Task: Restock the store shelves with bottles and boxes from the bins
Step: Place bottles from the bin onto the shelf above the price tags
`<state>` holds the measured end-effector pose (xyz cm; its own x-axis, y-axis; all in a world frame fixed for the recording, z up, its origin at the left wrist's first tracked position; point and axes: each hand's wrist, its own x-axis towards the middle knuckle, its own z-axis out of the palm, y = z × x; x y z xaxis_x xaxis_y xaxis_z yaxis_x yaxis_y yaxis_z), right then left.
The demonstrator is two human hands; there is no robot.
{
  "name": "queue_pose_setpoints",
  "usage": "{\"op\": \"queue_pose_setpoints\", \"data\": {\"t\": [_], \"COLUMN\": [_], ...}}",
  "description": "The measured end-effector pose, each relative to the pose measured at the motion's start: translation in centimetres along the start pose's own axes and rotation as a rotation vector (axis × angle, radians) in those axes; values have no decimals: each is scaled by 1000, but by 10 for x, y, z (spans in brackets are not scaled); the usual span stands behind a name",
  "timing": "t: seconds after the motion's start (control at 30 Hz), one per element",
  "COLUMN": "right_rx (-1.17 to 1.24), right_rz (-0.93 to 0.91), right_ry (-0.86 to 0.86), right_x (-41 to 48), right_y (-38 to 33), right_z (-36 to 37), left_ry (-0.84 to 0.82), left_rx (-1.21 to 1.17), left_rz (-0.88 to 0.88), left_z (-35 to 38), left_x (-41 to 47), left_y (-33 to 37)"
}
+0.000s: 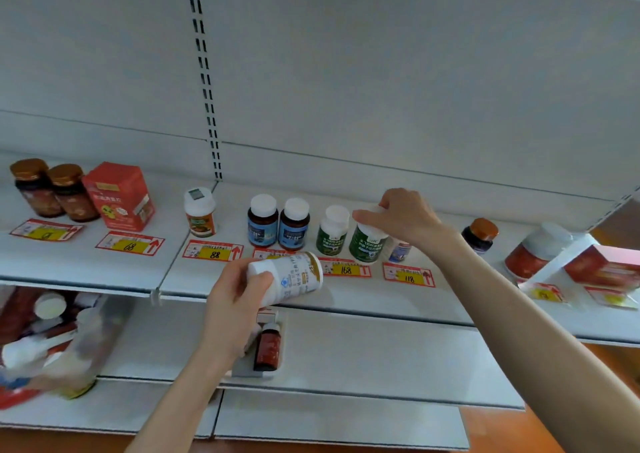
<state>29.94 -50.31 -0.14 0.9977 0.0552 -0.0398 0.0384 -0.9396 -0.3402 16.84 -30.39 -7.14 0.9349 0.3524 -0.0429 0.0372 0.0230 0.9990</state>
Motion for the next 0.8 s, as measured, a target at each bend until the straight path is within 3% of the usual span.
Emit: {"op": "queue_pose_setpoints", "data": {"t": [0.43,0.8], "right_rx": [74,64], "right_rz": [-63,-126], "right_ry": [-232,-195], "right_x": [29,30], "right_y": [6,8], "right_z": [16,21], "left_ry": [37,25], "left_rx": [-4,-54], "left_rz": [-22,-97], "left_z": [8,14], "left_x": [9,7], "left_y": [-3,-11]}}
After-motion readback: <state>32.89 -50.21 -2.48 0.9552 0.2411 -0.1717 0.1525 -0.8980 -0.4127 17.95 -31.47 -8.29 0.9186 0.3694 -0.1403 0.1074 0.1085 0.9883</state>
